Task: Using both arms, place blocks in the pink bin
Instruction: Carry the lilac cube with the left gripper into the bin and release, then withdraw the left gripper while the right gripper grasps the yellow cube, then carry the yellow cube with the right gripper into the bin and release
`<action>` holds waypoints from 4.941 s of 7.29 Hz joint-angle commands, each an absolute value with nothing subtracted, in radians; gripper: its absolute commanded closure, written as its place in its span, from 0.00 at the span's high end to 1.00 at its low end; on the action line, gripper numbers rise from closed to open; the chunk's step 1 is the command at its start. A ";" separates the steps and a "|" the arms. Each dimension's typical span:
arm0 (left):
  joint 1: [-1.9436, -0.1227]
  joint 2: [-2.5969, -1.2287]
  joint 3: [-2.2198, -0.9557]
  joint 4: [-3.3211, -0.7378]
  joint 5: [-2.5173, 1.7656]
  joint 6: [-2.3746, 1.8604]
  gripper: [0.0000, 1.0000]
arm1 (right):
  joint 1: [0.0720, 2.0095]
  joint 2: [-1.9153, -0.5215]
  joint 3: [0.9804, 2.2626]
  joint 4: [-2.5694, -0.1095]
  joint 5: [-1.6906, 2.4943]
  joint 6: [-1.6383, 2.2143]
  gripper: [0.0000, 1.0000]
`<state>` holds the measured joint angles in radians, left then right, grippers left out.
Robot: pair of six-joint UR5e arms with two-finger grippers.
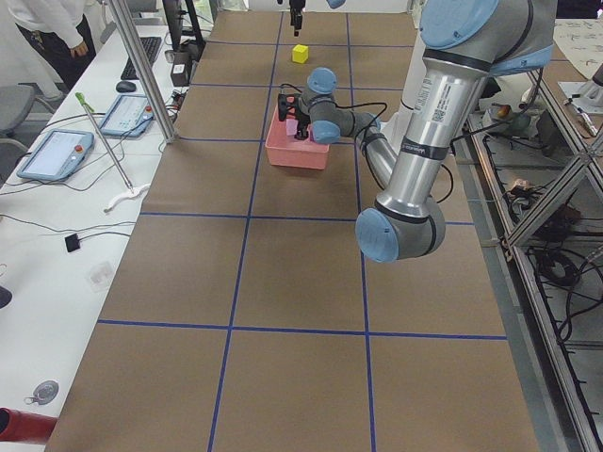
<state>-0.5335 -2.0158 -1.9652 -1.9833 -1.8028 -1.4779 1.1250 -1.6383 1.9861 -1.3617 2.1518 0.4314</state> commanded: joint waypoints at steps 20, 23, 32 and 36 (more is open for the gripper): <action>-0.591 -1.810 -2.197 -1.727 -1.876 -0.931 1.00 | 0.785 -1.830 1.715 -0.810 1.606 1.298 0.34; -0.679 -1.807 -2.194 -1.686 -1.949 -0.823 1.00 | 0.787 -1.824 1.800 -0.814 1.644 1.284 0.00; -1.307 -1.517 -2.031 -1.594 -2.252 0.098 1.00 | 0.602 -1.103 2.014 -1.595 1.649 1.403 0.00; -1.307 -1.513 -2.028 -1.594 -2.253 0.095 1.00 | 0.499 -0.818 1.774 -1.716 1.640 1.590 0.29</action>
<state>-1.3069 -1.5134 -2.0281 -1.5938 -2.2522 0.0975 0.5252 -0.8759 1.8371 -1.7040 1.6412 1.5252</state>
